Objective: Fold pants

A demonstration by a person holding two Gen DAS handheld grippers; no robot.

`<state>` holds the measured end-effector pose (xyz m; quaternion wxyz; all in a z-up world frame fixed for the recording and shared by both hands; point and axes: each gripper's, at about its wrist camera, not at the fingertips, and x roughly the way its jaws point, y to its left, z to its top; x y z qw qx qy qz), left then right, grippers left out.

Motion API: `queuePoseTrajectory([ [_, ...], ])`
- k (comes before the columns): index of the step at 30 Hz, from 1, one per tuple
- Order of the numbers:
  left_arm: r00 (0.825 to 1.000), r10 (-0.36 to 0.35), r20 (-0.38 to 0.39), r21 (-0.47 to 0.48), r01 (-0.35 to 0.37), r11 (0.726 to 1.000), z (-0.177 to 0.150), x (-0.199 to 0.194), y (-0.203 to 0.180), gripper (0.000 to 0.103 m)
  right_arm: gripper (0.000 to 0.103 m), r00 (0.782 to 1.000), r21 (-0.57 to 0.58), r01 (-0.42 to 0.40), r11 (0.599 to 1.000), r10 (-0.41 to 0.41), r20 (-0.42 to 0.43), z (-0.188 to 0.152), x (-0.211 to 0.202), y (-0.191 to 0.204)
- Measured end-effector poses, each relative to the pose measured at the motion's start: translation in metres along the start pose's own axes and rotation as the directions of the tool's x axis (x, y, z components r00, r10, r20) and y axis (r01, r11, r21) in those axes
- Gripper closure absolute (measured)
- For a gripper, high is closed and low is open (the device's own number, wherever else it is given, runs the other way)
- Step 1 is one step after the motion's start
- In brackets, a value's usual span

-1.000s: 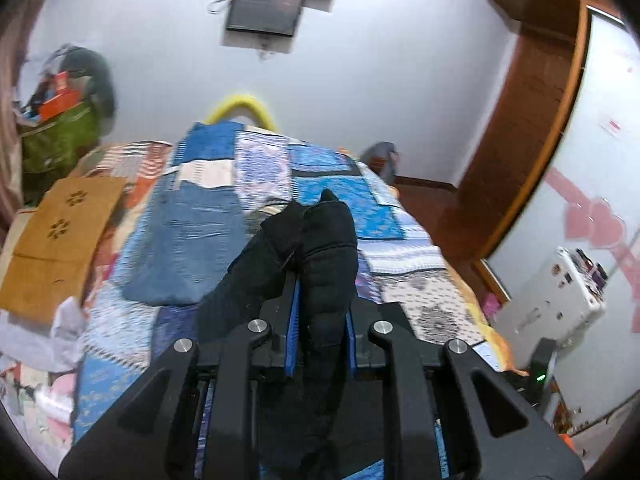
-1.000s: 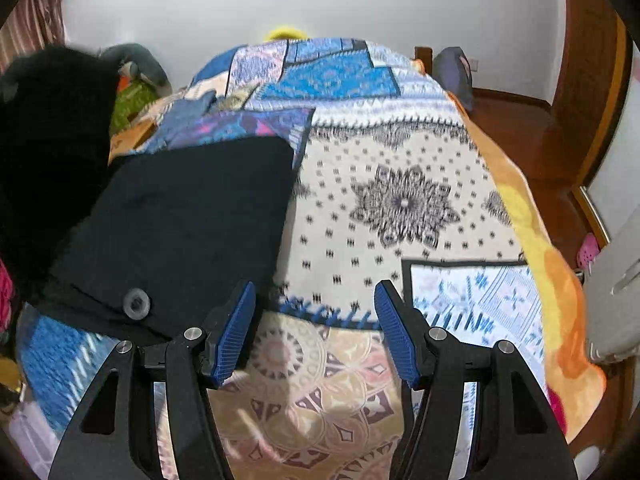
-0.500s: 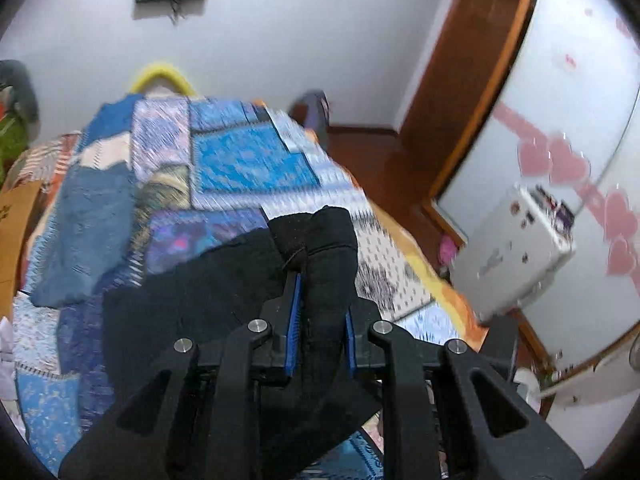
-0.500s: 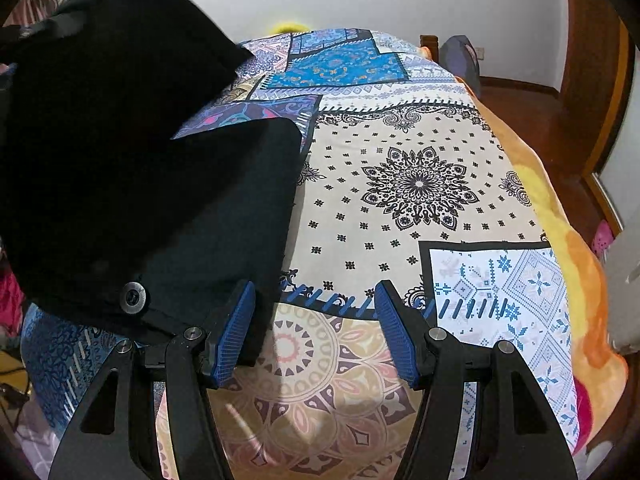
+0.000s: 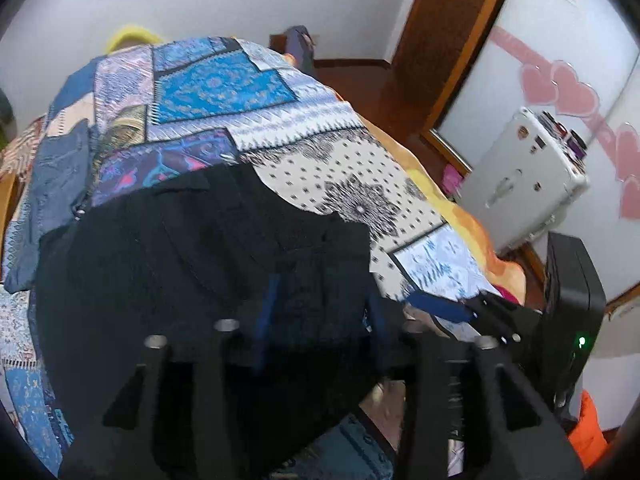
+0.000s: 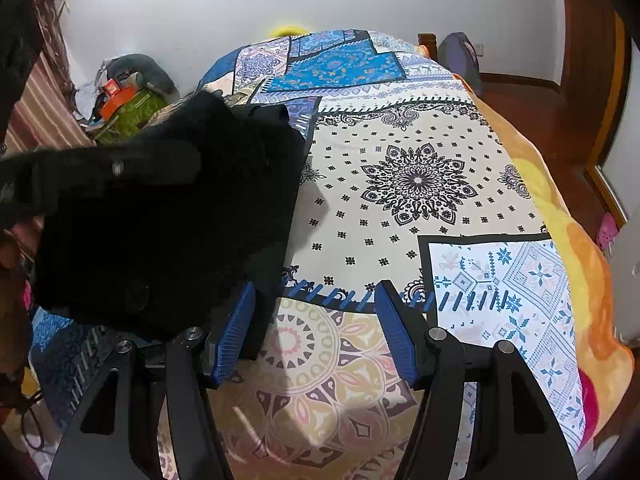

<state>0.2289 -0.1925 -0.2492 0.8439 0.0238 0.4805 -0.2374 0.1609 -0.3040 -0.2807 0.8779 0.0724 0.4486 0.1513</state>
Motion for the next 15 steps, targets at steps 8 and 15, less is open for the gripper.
queuePoseTrajectory([
  [8,0.994,0.055,0.096,0.076,-0.062,0.995,0.001,-0.040,0.002,0.037,0.044,1.000,-0.015,0.014,1.000,-0.014,0.009,-0.004,-0.013,0.003],
  [15,0.956,0.243,0.167,0.011,-0.248,0.969,0.029,-0.075,0.077,0.031,0.044,1.000,-0.039,0.006,0.999,-0.006,0.004,-0.010,-0.023,0.012],
])
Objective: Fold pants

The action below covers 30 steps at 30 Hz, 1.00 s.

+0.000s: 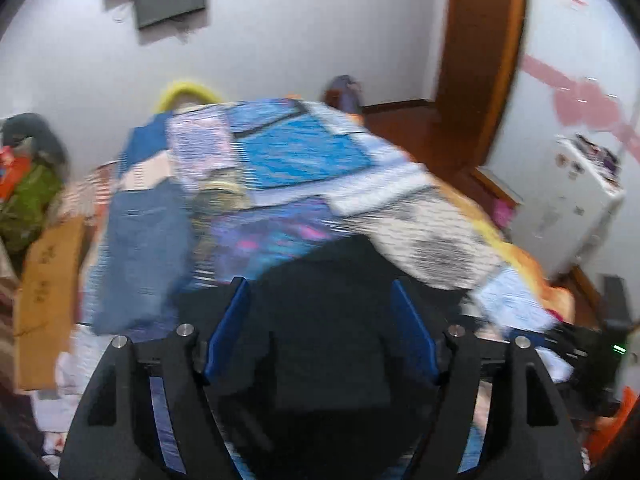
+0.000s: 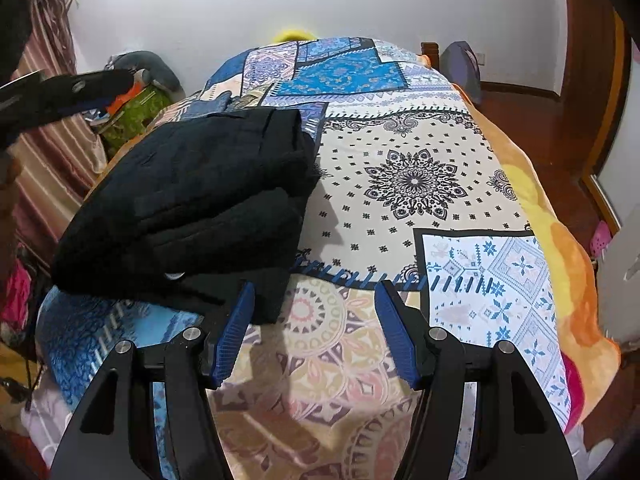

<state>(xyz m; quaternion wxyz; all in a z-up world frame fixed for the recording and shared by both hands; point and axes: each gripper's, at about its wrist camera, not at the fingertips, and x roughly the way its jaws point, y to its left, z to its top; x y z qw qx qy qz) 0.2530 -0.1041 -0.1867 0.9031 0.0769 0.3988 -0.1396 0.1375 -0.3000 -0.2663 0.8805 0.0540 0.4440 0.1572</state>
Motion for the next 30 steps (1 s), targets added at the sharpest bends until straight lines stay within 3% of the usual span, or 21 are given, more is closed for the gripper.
queuePoseTrajectory([
  [3,0.996,0.082,-0.042,-0.029,-0.083,0.996,0.012,0.022,0.046,0.031,0.044,1.000,-0.020,-0.019,1.000,0.019,-0.003,-0.004,0.002,0.008],
  [7,0.968,0.211,-0.135,0.006,-0.212,0.977,0.017,0.075,0.086,0.031,0.045,0.997,-0.018,-0.071,0.997,0.071,0.002,-0.002,0.013,0.014],
  [11,0.927,0.269,-0.261,0.117,-0.246,0.962,0.001,0.133,0.098,0.031,0.055,0.995,-0.031,-0.101,0.994,0.101,-0.017,0.007,0.027,0.019],
  [13,0.921,0.260,-0.291,0.133,-0.231,0.964,-0.014,0.146,0.106,0.031,0.056,0.996,-0.048,-0.092,0.995,0.091,-0.018,0.013,0.031,0.019],
  [15,0.930,0.232,-0.285,0.095,-0.213,0.972,-0.028,0.142,0.116,0.031,0.056,0.997,-0.058,-0.074,0.996,0.073,-0.020,0.019,0.036,0.015],
  [20,0.933,0.213,-0.291,0.036,-0.212,0.977,-0.059,0.113,0.129,0.031,0.055,1.000,-0.067,0.019,0.998,-0.019,-0.003,0.039,0.044,0.001],
  [24,0.935,0.225,-0.275,0.008,-0.232,0.973,-0.083,0.079,0.126,0.031,0.055,0.998,-0.046,0.045,0.998,-0.043,0.044,0.052,0.031,-0.007],
  [30,0.946,0.174,-0.273,-0.110,-0.211,0.971,-0.124,0.033,0.121,0.031,0.055,0.995,-0.054,0.054,0.997,-0.049,0.089,0.061,0.008,-0.004],
])
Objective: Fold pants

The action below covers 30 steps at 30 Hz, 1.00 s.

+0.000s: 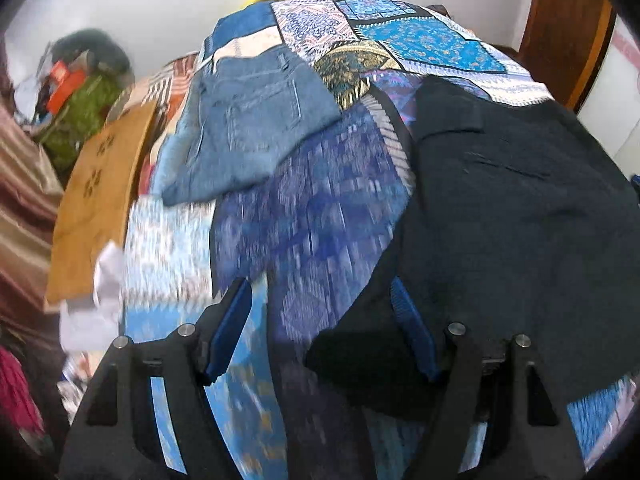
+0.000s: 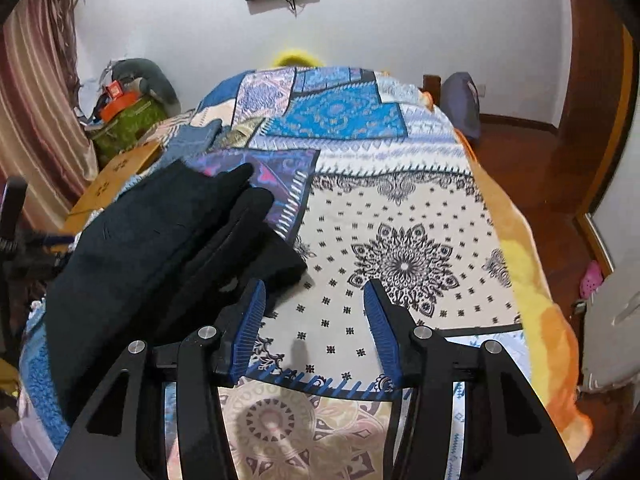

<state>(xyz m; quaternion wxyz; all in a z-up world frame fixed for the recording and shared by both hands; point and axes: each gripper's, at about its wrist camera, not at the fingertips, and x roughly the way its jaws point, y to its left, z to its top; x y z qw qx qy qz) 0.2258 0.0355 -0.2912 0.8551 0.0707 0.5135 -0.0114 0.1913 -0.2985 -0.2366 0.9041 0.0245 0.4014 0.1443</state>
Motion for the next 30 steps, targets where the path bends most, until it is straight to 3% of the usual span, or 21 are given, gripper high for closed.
queuePoseTrajectory([
  [5,0.999,-0.051,0.003,-0.053,0.051,0.997,-0.032,-0.028,-0.001,0.031,0.055,1.000,-0.033,-0.015,0.999,0.015,-0.001,0.001,-0.007,0.014],
  [8,0.998,-0.028,0.060,-0.053,0.031,0.998,-0.030,-0.051,0.000,0.032,0.051,0.999,-0.046,-0.042,0.998,0.041,-0.005,0.002,-0.011,0.024],
  [12,0.986,-0.003,0.167,-0.048,0.011,0.999,-0.009,-0.082,0.004,0.032,0.049,0.998,-0.092,-0.063,0.994,0.066,0.022,0.010,-0.015,0.039],
  [17,0.977,-0.050,0.209,-0.032,0.058,0.998,0.036,-0.076,-0.001,0.032,0.049,0.994,-0.139,-0.087,0.987,0.094,0.048,0.022,-0.005,0.057],
  [21,0.979,-0.126,0.158,0.045,0.121,0.992,0.067,-0.041,-0.021,0.032,0.049,0.994,-0.165,-0.093,0.982,0.101,0.040,0.031,0.016,0.066],
  [23,0.974,-0.193,0.118,0.068,0.186,0.980,0.078,-0.020,-0.027,0.032,0.049,0.994,-0.164,-0.102,0.981,0.109,0.033,0.034,0.031,0.067],
  [30,0.972,-0.234,0.003,0.097,0.233,0.968,0.099,0.030,-0.045,0.033,0.049,0.979,-0.042,-0.197,0.980,0.194,-0.065,0.035,0.079,0.051],
])
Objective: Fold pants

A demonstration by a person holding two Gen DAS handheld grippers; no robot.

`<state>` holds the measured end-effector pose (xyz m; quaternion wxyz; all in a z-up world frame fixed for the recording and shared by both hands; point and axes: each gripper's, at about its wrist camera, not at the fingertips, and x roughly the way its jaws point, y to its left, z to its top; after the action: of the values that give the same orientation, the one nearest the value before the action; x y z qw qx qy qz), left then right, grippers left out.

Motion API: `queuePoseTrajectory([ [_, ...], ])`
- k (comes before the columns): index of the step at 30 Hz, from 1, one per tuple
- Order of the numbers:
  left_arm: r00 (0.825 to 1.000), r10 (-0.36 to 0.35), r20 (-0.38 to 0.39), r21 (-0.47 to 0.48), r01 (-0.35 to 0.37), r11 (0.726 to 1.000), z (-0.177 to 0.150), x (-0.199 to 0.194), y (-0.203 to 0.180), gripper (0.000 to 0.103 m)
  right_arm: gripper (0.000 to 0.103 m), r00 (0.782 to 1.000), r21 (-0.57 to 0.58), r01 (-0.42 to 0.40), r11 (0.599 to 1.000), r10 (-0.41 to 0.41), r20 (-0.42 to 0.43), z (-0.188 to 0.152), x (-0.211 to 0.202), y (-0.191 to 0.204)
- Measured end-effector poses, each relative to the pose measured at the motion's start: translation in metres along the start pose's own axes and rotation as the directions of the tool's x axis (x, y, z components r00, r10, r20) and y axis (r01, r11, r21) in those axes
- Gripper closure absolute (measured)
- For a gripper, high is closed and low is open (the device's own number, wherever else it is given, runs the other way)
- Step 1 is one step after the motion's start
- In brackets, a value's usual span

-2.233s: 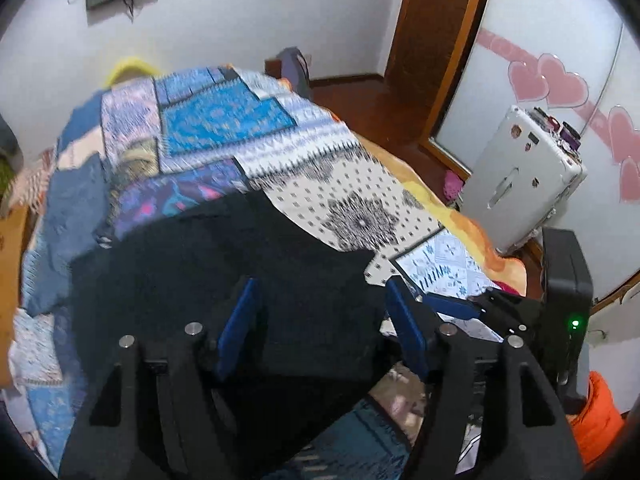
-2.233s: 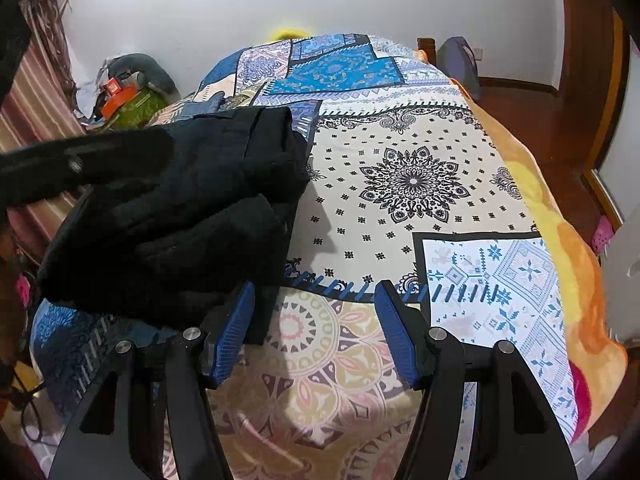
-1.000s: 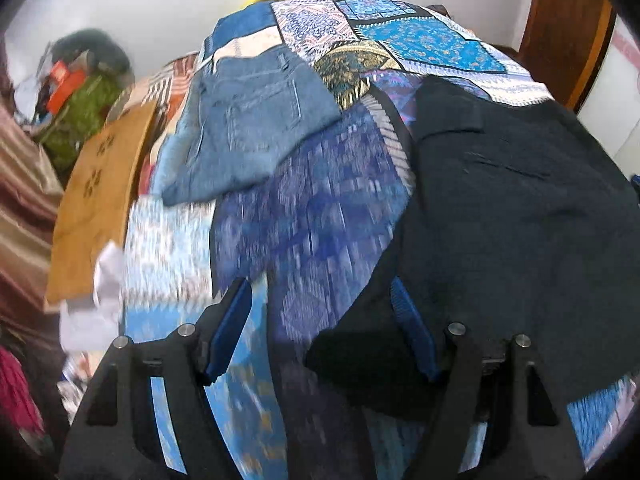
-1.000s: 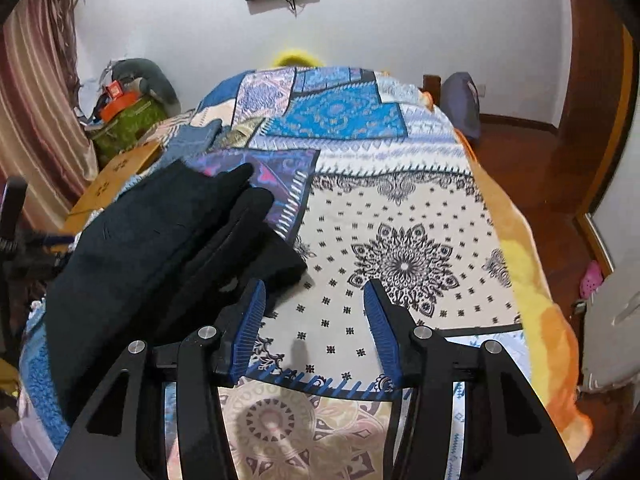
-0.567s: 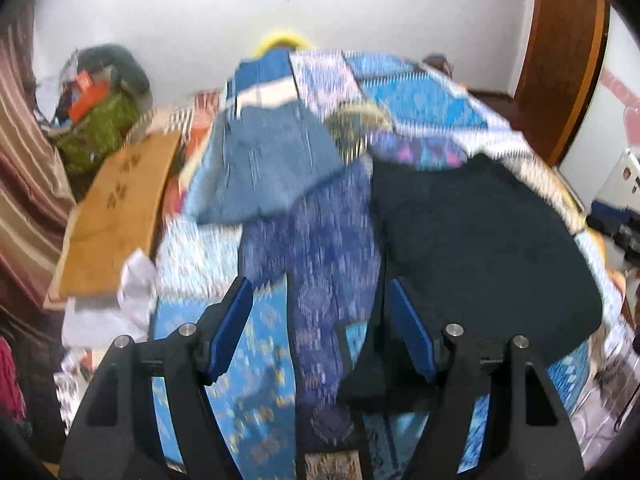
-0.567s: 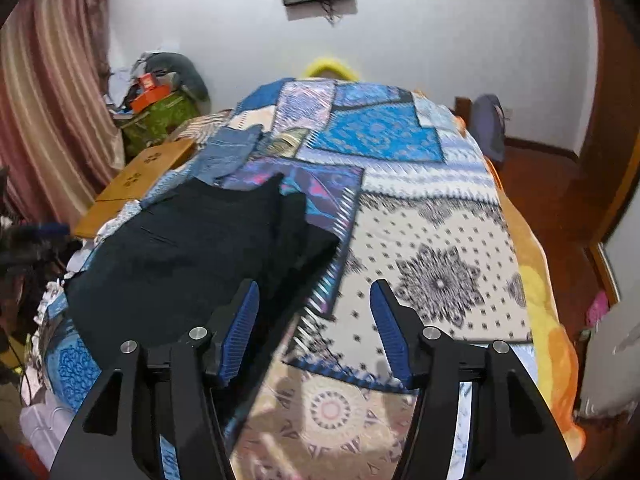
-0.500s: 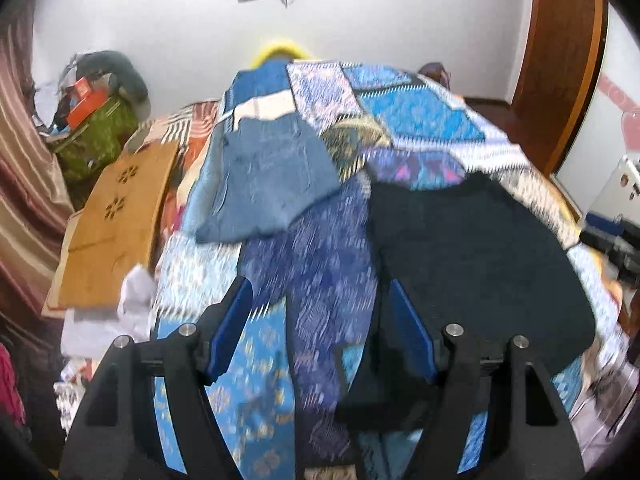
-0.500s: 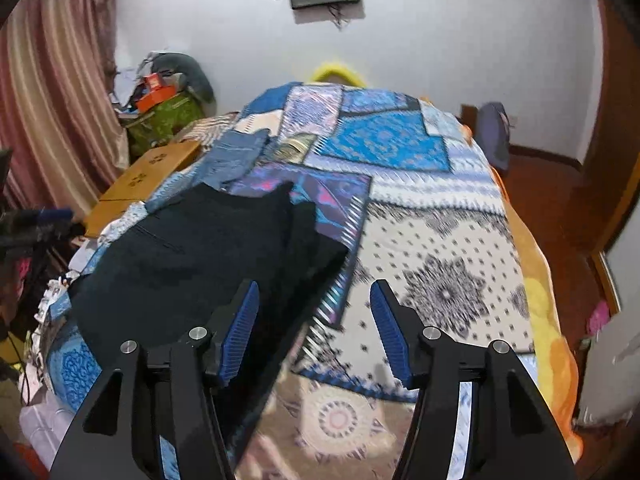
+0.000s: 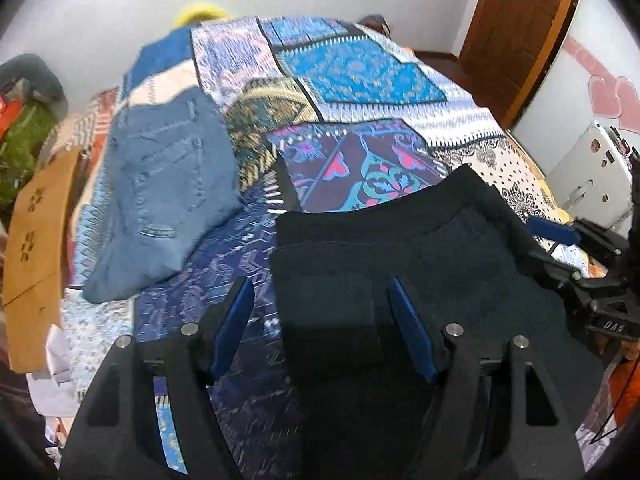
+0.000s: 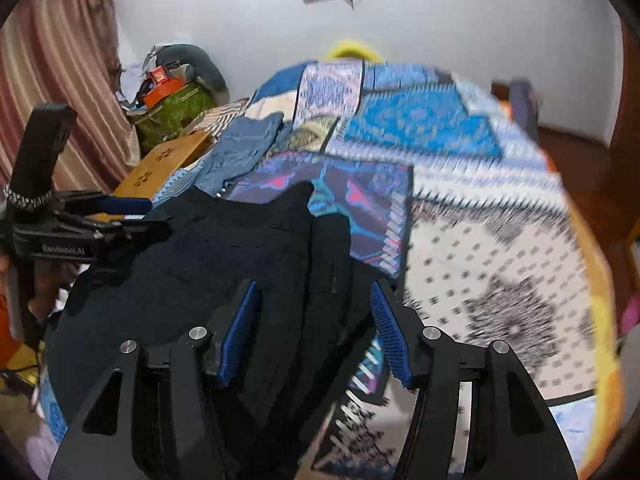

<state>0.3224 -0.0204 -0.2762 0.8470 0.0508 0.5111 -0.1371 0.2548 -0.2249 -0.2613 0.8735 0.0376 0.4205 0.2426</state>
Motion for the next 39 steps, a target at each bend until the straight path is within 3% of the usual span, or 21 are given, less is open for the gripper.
queuePoseTrajectory([
  [2,1.000,-0.029,-0.007,-0.002,0.029,1.000,0.004,0.004,-0.001,0.040,0.050,1.000,0.000,-0.012,1.000,0.012,0.002,-0.004,0.005,0.001],
  [6,1.000,0.007,0.016,0.016,-0.007,1.000,0.011,0.004,-0.007,0.059,0.071,0.999,-0.041,-0.003,0.999,0.005,0.049,-0.010,-0.003,0.012],
  [9,0.997,0.025,0.068,0.048,-0.029,0.998,0.015,-0.003,-0.011,0.062,0.079,0.994,-0.082,0.040,0.996,-0.031,0.102,-0.008,-0.014,0.019],
  [11,0.997,0.017,0.082,0.032,-0.019,0.999,0.020,0.000,-0.009,0.062,0.079,0.992,-0.083,0.066,0.994,-0.056,0.115,-0.008,-0.014,0.018],
  [13,0.998,0.015,0.055,0.022,-0.016,1.000,0.024,0.010,-0.006,0.059,0.078,0.996,-0.047,0.057,0.997,-0.054,0.070,-0.008,-0.004,0.008],
  [16,0.998,0.041,0.044,0.002,-0.041,0.999,0.029,0.015,-0.003,0.056,0.057,0.997,-0.020,0.074,0.997,-0.073,0.031,-0.007,-0.002,-0.002],
  [18,0.985,0.141,0.101,0.019,-0.144,0.989,0.033,0.002,-0.005,0.056,0.054,0.996,-0.028,0.092,0.995,-0.091,0.026,-0.003,-0.012,-0.002],
  [19,0.970,0.191,0.150,0.029,-0.197,0.980,0.034,-0.011,-0.006,0.056,0.054,0.994,-0.046,0.106,0.993,-0.105,0.024,-0.001,-0.018,0.001],
  [20,0.964,0.199,0.178,0.028,-0.207,0.978,0.035,-0.022,-0.005,0.056,0.054,0.993,-0.059,0.119,0.991,-0.117,0.029,0.001,-0.024,0.003],
  [24,0.966,0.130,0.223,0.048,-0.144,0.988,0.029,-0.058,-0.008,0.053,0.054,0.993,-0.110,0.091,0.990,-0.082,0.080,0.009,-0.054,0.024],
  [28,0.971,0.062,0.231,0.084,-0.083,0.993,0.003,-0.076,-0.027,0.034,0.054,0.998,-0.170,-0.013,0.985,0.022,0.054,0.004,-0.060,0.050],
  [32,0.988,0.007,0.157,0.111,-0.025,0.994,-0.028,-0.063,-0.045,0.034,0.054,0.999,-0.187,-0.038,0.982,0.036,-0.012,-0.015,-0.041,0.063],
  [36,0.996,0.057,0.075,0.154,-0.068,0.986,-0.060,-0.039,-0.050,0.032,0.054,0.997,-0.181,-0.031,0.983,0.019,-0.072,-0.040,-0.024,0.063],
  [39,0.997,0.032,0.073,0.088,-0.038,0.995,-0.078,-0.047,-0.027,0.030,0.054,0.998,-0.184,-0.017,0.983,0.006,-0.060,-0.048,-0.035,0.061],
])
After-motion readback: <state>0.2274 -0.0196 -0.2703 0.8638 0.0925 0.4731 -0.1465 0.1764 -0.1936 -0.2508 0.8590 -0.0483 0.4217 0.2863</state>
